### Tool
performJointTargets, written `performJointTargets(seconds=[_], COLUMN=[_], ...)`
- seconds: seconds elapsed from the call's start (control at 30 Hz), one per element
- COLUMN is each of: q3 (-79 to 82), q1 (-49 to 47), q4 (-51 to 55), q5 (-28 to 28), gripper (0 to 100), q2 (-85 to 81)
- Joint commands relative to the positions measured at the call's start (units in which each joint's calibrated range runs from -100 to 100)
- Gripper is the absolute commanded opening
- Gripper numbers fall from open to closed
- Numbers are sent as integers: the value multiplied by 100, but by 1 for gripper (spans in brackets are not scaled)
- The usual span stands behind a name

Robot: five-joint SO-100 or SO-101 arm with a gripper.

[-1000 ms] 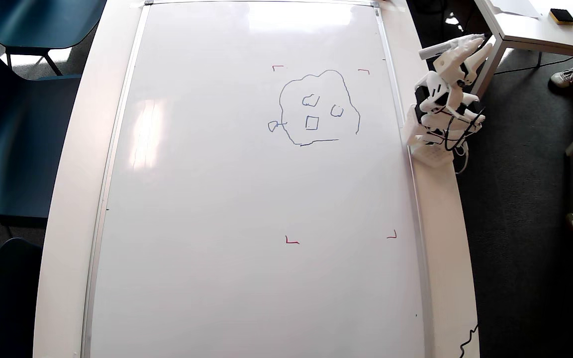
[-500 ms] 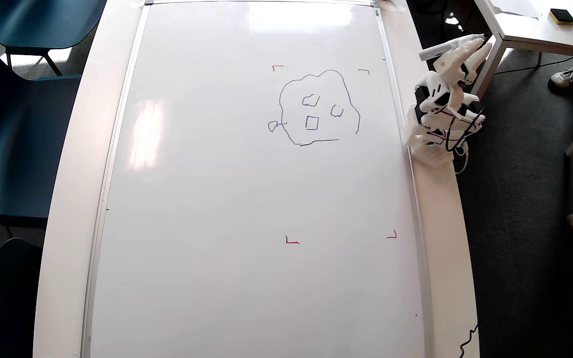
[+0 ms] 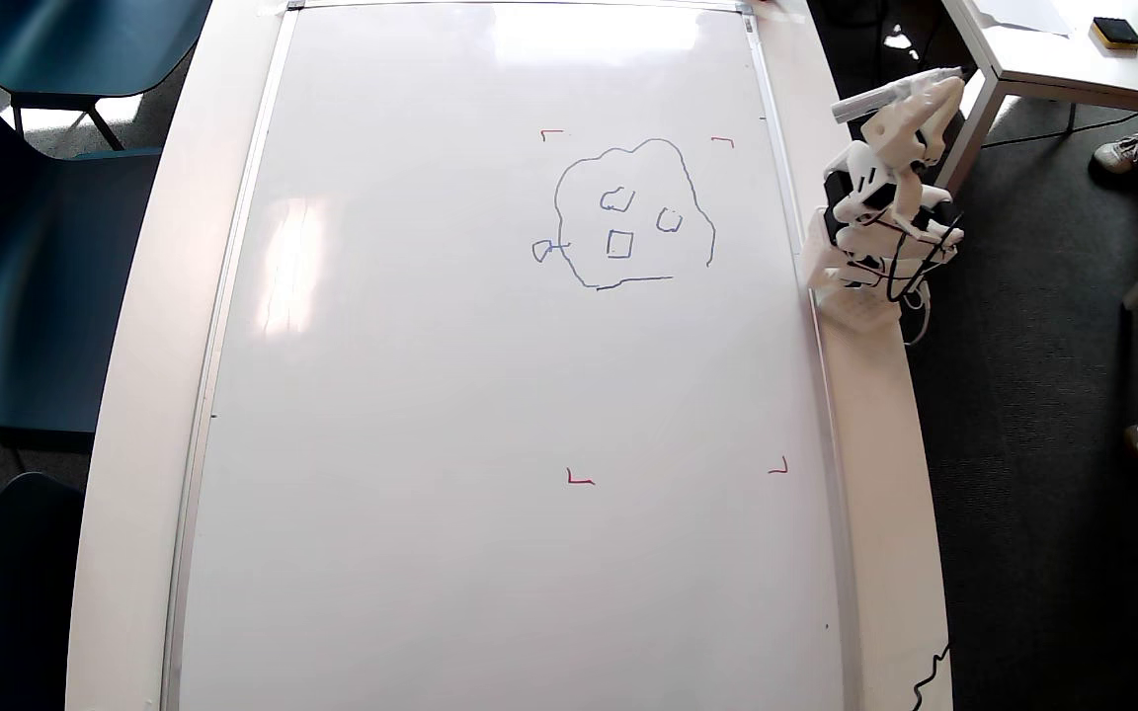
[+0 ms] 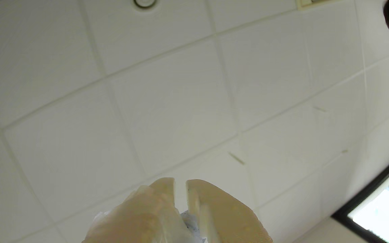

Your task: Draw on a whiteboard a robot head using a pen attached to the gripper

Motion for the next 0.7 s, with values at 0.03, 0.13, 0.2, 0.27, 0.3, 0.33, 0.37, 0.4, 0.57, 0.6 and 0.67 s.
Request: performJointTargets(seconds=[0.03,0.13,0.2,0.27,0.3,0.33,0.37,0.4,0.57,0.6,0.67], q3=[28,28,28,28,28,28,28,28,28,28,28], q1=[-15,22,22,22,22,22,22,22,22,22,22], q4=[-75,-75,-75,-75,-75,-75,-75,-75,-75,-75,-75], q5=[-30,-3,-3,-3,-3,-3,-3,-3,-3,-3,-3], gripper=[1,1,1,1,1,1,1,1,1,1,1], q2=[33,33,33,33,33,33,33,33,33,33,33])
